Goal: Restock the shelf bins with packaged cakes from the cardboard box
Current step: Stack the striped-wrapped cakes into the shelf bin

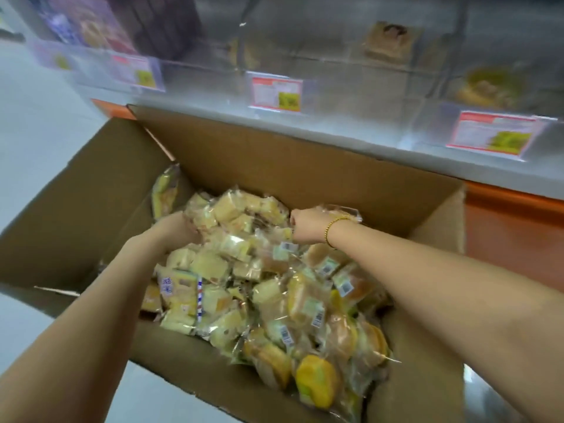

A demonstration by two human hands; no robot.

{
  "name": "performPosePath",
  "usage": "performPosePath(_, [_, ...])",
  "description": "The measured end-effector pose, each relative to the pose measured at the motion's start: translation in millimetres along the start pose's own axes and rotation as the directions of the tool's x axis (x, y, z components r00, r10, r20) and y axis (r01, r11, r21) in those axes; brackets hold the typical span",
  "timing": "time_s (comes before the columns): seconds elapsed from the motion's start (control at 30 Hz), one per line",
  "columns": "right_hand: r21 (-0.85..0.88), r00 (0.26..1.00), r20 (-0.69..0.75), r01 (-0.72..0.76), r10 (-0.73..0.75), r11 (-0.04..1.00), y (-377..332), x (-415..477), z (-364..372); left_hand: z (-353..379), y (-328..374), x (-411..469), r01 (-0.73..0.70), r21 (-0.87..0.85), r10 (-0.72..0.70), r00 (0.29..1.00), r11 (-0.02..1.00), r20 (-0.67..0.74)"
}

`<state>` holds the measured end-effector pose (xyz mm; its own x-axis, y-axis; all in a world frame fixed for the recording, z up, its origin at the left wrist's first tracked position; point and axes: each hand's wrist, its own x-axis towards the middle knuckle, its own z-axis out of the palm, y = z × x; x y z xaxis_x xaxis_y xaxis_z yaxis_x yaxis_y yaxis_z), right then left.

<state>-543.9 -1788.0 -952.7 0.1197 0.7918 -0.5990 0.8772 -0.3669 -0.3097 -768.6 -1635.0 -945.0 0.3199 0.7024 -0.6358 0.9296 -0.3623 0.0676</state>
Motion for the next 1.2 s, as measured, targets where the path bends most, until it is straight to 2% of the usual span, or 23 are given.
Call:
performPosePath(0.13, [-0.045, 0.995, 0.091, -0.045, 0.049, 0.998, -10, 28, 15, 7, -65, 28, 0.146, 0.102, -0.154, 0.985, 0.984, 0.075])
performPosePath(0.2, [-0.102, 0.997, 0.068, -0.031, 0.038, 0.994, -17, 38, 23, 7, -91, 26, 0.211, 0.171, -0.233, 0.965, 0.963, 0.122])
performPosePath(0.27, [-0.081, 0.996, -0.084, -0.034, 0.027, 0.996, -27, 45, 29, 7, -104, 16, 0.266, 0.201, -0.303, 0.934, 0.943, 0.187])
performPosePath(0.33, [0.036, 0.966, -0.258, 0.015, -0.005, 0.999, -45, 52, 34, 10, -110, 13, 0.296, 0.198, -0.340, 0.907, 0.935, 0.250])
performPosePath(0.4, [0.151, 0.951, -0.294, 0.148, -0.099, 0.977, -72, 56, 41, 10, -110, 14, 0.360, 0.239, -0.416, 0.872, 0.902, 0.257])
performPosePath(0.47, [0.249, 0.947, -0.247, 0.266, -0.204, 0.931, -102, 59, 50, 5, -111, 19, 0.401, 0.261, -0.452, 0.873, 0.878, 0.182])
performPosePath(0.53, [0.294, 0.943, -0.186, 0.323, -0.277, 0.900, -131, 64, 62, -4, -119, 22, 0.445, 0.272, -0.487, 0.866, 0.853, 0.109])
performPosePath(0.6, [0.309, 0.945, -0.130, 0.327, -0.301, 0.893, -158, 73, 79, -5, -131, 21, 0.462, 0.300, -0.528, 0.828, 0.835, 0.192])
performPosePath(0.7, [0.308, 0.970, -0.049, 0.241, -0.238, 0.920, -186, 90, 106, 8, -150, 17, 0.485, 0.302, -0.568, 0.745, 0.821, 0.349])
performPosePath(0.8, [0.290, 0.984, -0.018, 0.175, -0.177, 0.941, -199, 99, 127, 13, -162, 17, 0.538, 0.209, -0.569, 0.692, 0.817, 0.445])
performPosePath(0.97, [0.222, 0.991, 0.007, 0.125, -0.130, 0.967, -200, 98, 136, 4, -157, 20, 0.585, 0.025, -0.539, 0.729, 0.811, 0.421])
performPosePath(1.07, [0.179, 0.997, 0.029, 0.068, -0.075, 0.982, -198, 92, 133, 5, -154, 14, 0.608, -0.031, -0.525, 0.710, 0.794, 0.468])
performPosePath(1.13, [0.193, 0.997, 0.050, 0.054, -0.065, 0.980, -192, 84, 126, 11, -158, 13, 0.591, -0.063, -0.506, 0.737, 0.805, 0.447])
performPosePath(1.2, [0.206, 0.996, 0.080, 0.025, -0.042, 0.978, -181, 75, 112, 13, -154, 10, 0.575, -0.146, -0.503, 0.793, 0.805, 0.344])
